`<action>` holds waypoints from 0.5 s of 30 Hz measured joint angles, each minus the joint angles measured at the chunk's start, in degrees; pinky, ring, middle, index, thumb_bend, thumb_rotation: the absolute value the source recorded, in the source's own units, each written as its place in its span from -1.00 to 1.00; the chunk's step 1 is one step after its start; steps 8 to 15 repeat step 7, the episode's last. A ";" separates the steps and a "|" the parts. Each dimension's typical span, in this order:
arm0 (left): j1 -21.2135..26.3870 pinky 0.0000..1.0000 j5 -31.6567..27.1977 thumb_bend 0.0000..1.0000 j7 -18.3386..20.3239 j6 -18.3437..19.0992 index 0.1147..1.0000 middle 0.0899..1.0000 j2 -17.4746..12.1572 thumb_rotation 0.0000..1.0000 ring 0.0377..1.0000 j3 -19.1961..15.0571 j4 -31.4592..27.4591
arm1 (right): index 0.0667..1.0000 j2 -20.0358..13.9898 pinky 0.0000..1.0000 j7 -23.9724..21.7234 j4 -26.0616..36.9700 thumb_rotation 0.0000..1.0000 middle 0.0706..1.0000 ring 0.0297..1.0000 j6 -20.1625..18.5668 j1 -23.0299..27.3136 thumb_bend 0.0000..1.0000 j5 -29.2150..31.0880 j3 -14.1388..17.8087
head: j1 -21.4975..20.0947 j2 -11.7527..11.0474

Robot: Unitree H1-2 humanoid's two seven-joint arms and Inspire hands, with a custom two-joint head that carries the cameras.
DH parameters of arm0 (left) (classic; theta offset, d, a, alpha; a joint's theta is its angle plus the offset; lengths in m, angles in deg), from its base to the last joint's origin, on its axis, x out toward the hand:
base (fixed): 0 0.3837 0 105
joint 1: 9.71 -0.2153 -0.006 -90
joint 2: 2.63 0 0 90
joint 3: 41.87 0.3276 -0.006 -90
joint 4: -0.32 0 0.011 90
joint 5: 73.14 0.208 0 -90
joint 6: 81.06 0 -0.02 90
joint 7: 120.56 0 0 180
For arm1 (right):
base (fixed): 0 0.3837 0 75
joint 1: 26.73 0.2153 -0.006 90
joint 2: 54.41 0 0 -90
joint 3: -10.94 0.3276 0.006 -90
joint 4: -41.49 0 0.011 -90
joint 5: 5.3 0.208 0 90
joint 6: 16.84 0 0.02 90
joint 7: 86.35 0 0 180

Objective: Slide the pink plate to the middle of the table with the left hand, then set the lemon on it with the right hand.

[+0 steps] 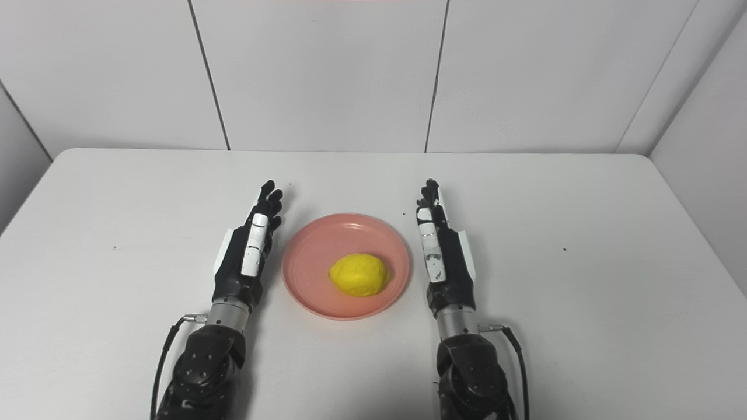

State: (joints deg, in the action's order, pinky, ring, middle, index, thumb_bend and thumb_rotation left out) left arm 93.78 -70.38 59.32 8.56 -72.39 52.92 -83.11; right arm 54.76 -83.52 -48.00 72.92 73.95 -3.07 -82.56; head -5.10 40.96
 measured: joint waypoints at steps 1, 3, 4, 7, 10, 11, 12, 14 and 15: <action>0.00 1.00 0.09 0.40 0.00 0.00 0.95 0.97 0.00 1.00 1.00 0.09 0.00 | 1.00 -0.05 1.00 -0.13 0.00 1.00 1.00 1.00 0.00 0.00 0.50 0.19 0.04 | 0.09 0.09; 0.00 1.00 0.52 0.39 0.00 0.01 0.96 0.97 -0.01 1.00 1.00 0.24 0.00 | 1.00 -0.26 1.00 -0.71 0.00 1.00 1.00 1.00 -0.09 0.00 0.49 0.59 0.03 | 0.09 0.00; 0.00 1.00 0.58 0.39 0.00 0.03 0.96 0.97 -0.01 1.00 1.00 0.31 0.00 | 1.00 -0.39 1.00 -0.97 0.00 1.00 1.00 1.00 -0.20 0.00 0.49 0.77 0.03 | 0.09 -0.09; 0.00 1.00 0.74 0.38 0.00 0.38 0.97 0.98 -0.01 1.00 1.00 0.32 0.00 | 1.00 -0.58 1.00 -1.11 0.00 1.00 1.00 1.00 -0.92 0.01 0.50 0.92 0.12 | 0.09 -0.09; 0.00 1.00 0.74 0.38 0.00 0.38 0.97 0.98 -0.01 1.00 1.00 0.32 0.00 | 1.00 -0.58 1.00 -1.11 0.00 1.00 1.00 1.00 -0.92 0.01 0.50 0.92 0.12 | 0.09 -0.09; 0.00 1.00 0.74 0.38 0.00 0.38 0.97 0.98 -0.01 1.00 1.00 0.32 0.00 | 1.00 -0.58 1.00 -1.11 0.00 1.00 1.00 1.00 -0.92 0.01 0.50 0.92 0.12 | 0.09 -0.09; 0.00 1.00 0.74 0.38 0.00 0.38 0.97 0.98 -0.01 1.00 1.00 0.32 0.00 | 1.00 -0.58 1.00 -1.11 0.00 1.00 1.00 1.00 -0.92 0.01 0.50 0.92 0.12 | 0.09 -0.09; 0.00 1.00 0.74 0.38 0.00 0.38 0.97 0.98 -0.01 1.00 1.00 0.32 0.00 | 1.00 -0.58 1.00 -1.11 0.00 1.00 1.00 1.00 -0.92 0.01 0.50 0.92 0.12 | 0.09 -0.09; 0.00 1.00 0.74 0.38 0.00 0.38 0.97 0.98 -0.01 1.00 1.00 0.32 0.00 | 1.00 -0.58 1.00 -1.11 0.00 1.00 1.00 1.00 -0.92 0.01 0.50 0.92 0.12 | 0.09 -0.09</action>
